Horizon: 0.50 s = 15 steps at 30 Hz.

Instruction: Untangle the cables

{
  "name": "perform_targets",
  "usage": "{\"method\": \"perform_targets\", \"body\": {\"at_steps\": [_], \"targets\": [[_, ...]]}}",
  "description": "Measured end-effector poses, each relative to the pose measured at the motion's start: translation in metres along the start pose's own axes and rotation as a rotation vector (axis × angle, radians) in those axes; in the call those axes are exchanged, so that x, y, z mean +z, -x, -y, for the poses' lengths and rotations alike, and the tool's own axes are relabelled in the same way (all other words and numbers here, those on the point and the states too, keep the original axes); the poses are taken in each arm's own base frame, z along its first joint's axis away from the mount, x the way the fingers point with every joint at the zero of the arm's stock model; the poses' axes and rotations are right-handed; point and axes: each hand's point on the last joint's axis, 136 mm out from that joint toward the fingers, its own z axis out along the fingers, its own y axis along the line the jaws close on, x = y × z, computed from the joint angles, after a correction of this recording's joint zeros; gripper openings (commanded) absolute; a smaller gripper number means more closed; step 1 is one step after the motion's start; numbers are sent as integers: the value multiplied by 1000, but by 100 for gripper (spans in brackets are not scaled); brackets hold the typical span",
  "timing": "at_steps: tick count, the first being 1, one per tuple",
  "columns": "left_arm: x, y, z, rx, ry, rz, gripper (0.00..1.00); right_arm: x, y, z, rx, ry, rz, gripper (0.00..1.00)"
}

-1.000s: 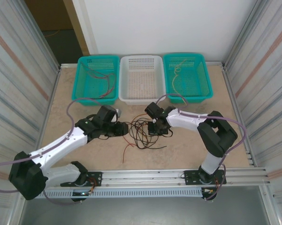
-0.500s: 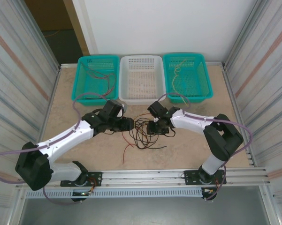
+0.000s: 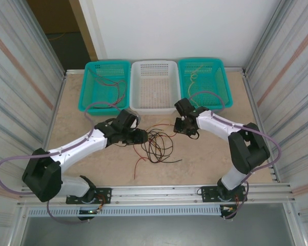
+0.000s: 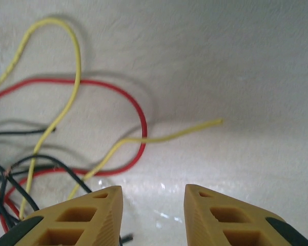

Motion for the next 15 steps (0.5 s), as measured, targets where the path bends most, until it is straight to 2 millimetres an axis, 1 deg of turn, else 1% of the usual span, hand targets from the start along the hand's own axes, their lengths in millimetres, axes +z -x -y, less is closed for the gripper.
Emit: {"method": "perform_targets", "body": {"at_steps": [3, 4, 6, 9, 10, 12, 15], "targets": [[-3, -1, 0, 4, -5, 12, 41, 4, 10, -9, 3, 10, 9, 35], [-5, 0, -1, 5, -4, 17, 40, 3, 13, -15, -4, 19, 18, 33], [-8, 2, -1, 8, -4, 31, 38, 2, 17, -27, -21, 35, 31, 25], [-14, 5, -2, 4, -13, 54, 38, 5, 25, -42, -38, 54, 43, 22], [-15, 6, -2, 4, -15, 62, 38, 7, 27, -45, -39, 50, 45, 22], [-18, 6, -3, 3, -22, 77, 39, 13, 30, -42, -33, 24, 51, 26], [-20, 3, -5, 4, -26, 83, 39, 18, 27, -36, -12, 1, 45, 27]]}}
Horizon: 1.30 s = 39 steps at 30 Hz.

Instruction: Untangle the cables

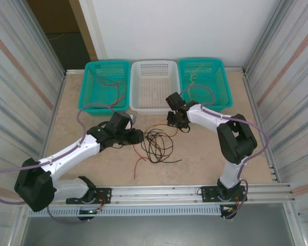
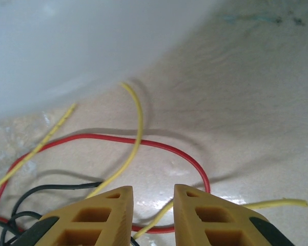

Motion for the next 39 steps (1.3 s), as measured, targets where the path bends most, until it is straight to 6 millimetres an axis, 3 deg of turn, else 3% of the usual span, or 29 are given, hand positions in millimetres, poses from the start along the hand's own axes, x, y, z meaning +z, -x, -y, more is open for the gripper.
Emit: {"method": "perform_targets", "body": {"at_steps": [6, 16, 22, 28, 30, 34, 39], "targets": [[5, -6, -5, -2, 3, -6, 39, 7, -4, -8, 3, 30, -27, 26], [6, -6, -4, 5, -9, -4, 42, 23, 20, -37, 95, -4, 35, 27], [3, -6, -3, 18, -14, 4, 45, 26, 19, -28, 159, -41, 65, 30], [0, -5, -6, 26, -9, 10, 46, 23, -8, -10, 141, -70, 50, 33], [-1, -5, -12, 16, 9, 7, 47, 18, -15, -7, 113, -72, 44, 33], [-19, 7, -23, -25, 34, 47, 52, -8, -4, -23, 14, -24, 85, 30], [-66, 52, -37, -71, 71, 212, 70, -60, 39, -77, -139, 94, 198, 38]]}}
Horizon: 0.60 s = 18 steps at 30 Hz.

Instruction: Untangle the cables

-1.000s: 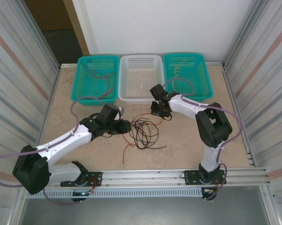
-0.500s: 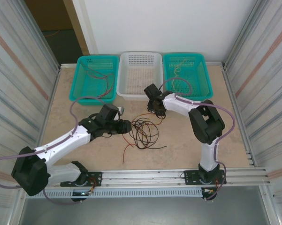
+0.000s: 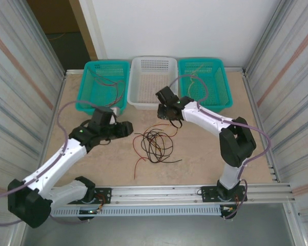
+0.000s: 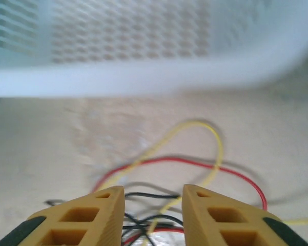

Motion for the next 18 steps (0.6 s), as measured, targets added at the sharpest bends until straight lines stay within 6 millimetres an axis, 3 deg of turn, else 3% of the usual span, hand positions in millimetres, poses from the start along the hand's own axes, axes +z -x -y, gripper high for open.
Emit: {"method": "perform_targets", "body": {"at_steps": [4, 6, 8, 12, 15, 18], "targets": [[-13, 43, -44, -118, 103, 93, 72, -7, 50, -41, -97, 80, 52, 42], [-13, 63, -74, -192, 161, 113, 72, 8, 64, -56, -156, 95, 54, 43], [-11, 79, -94, -241, 199, 121, 72, 28, 67, -59, -205, 86, 34, 42], [6, 112, -95, -236, 181, 105, 69, 70, 50, -48, -262, 52, -72, 38], [27, 136, -88, -220, 136, 95, 68, 77, 46, -37, -281, 43, -113, 36], [50, 144, -90, -224, 117, 64, 66, 77, 44, -28, -292, 35, -141, 35]]}}
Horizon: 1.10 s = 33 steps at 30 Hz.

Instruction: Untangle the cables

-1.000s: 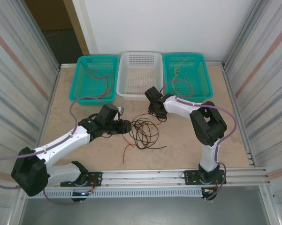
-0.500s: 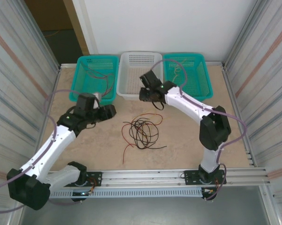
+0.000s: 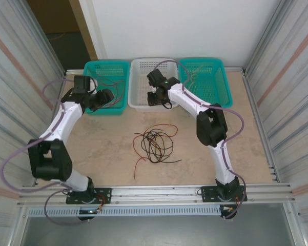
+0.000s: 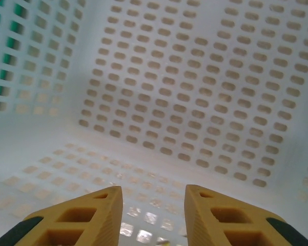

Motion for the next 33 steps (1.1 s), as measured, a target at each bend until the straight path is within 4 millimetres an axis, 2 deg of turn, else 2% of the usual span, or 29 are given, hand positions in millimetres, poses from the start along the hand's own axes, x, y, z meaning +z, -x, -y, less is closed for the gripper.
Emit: {"method": "perform_targets", "body": {"at_steps": [5, 10, 14, 21, 24, 26, 29, 31, 33], "targets": [[47, -4, 6, -4, -22, -93, 64, 6, -13, 10, -17, -16, -41, 36], [77, -17, 28, 5, -74, -159, 61, 13, -34, 16, -26, -25, -102, 37], [89, -23, 48, 6, -130, -185, 55, 13, -36, 14, -25, -12, -107, 38], [92, -24, 59, -25, -183, -192, 54, 11, -33, 13, -1, -7, -98, 39], [93, -26, 62, -26, -201, -193, 54, -2, -29, 8, 4, 4, -66, 41], [94, -30, 64, -26, -209, -196, 54, -18, -29, 2, 0, 11, -36, 41], [95, -34, 64, -34, -214, -205, 53, -51, -37, -18, -29, 32, 11, 41], [95, -34, 64, -36, -216, -205, 53, -72, -50, -36, -52, 55, 33, 41], [95, -34, 64, -36, -217, -206, 53, -84, -67, -51, -74, 77, 34, 41]]}}
